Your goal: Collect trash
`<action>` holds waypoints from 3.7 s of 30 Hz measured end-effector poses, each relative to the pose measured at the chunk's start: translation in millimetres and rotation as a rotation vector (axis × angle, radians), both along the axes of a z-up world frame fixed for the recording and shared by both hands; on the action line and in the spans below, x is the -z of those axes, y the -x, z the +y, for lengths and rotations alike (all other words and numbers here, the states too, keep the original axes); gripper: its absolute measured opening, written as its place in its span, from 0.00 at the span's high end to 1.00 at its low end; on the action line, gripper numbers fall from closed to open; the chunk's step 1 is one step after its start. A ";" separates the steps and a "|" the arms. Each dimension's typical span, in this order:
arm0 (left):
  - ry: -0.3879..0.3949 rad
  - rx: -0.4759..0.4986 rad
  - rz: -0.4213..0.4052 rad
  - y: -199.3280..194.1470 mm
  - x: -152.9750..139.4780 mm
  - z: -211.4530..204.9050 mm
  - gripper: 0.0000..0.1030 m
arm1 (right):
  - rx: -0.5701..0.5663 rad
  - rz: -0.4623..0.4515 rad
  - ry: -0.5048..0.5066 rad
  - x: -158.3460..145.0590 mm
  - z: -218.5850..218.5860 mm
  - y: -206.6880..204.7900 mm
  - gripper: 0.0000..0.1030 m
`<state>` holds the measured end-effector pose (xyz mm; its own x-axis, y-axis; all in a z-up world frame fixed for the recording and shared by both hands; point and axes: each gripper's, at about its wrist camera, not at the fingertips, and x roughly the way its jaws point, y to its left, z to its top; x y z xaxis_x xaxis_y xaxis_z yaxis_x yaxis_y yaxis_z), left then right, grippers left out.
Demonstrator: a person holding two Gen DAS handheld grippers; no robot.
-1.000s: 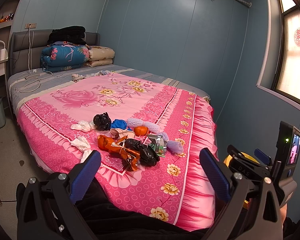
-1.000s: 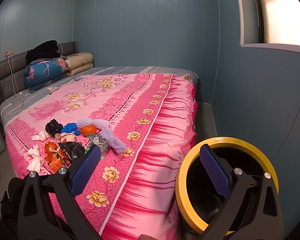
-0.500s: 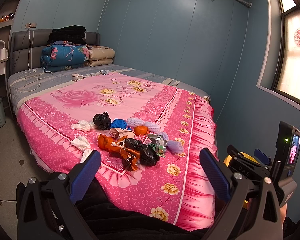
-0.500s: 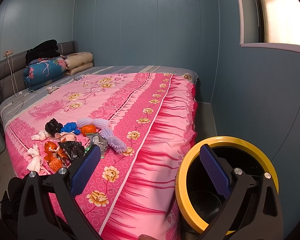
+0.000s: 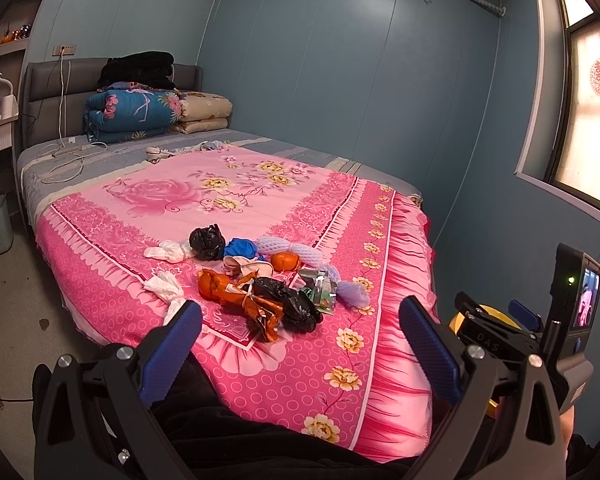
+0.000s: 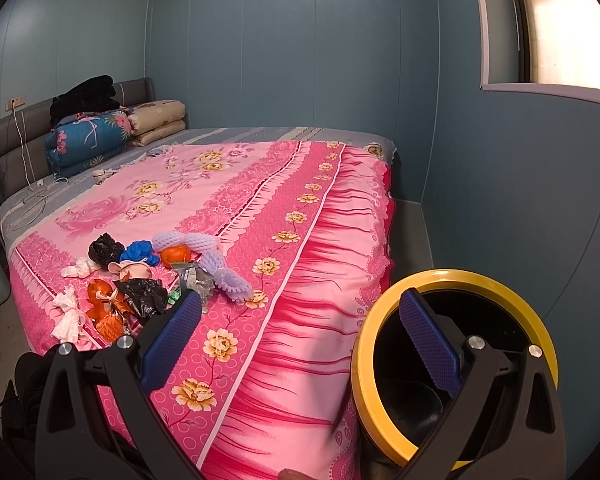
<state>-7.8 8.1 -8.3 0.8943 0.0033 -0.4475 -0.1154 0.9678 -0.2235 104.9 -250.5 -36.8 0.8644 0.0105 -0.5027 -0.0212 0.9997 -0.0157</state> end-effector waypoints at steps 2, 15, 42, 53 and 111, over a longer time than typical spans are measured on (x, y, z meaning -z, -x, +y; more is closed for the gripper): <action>0.009 0.004 -0.013 0.8 -1.7 1.8 0.08 | -0.007 0.011 -0.003 1.5 0.3 -3.3 0.08; 0.101 -0.039 0.108 -23.1 19.4 34.4 0.08 | -0.138 0.066 0.064 9.7 36.4 -74.5 0.08; 0.067 -0.116 0.547 -166.5 117.6 135.5 0.08 | -0.574 0.495 0.334 97.4 90.5 -212.0 0.21; 0.066 -0.094 0.587 -194.7 141.5 140.5 0.08 | -0.635 0.526 0.391 118.3 111.1 -243.4 0.39; 0.030 0.117 0.173 -112.2 20.4 64.8 0.91 | -0.466 0.282 -0.165 -13.9 -22.1 -71.2 0.77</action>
<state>104.4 72.9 -28.6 0.7977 -0.1118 -0.5926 -0.0414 0.9702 -0.2388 176.0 -272.6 -22.9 0.5824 0.4567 -0.6725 -0.4418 0.8723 0.2097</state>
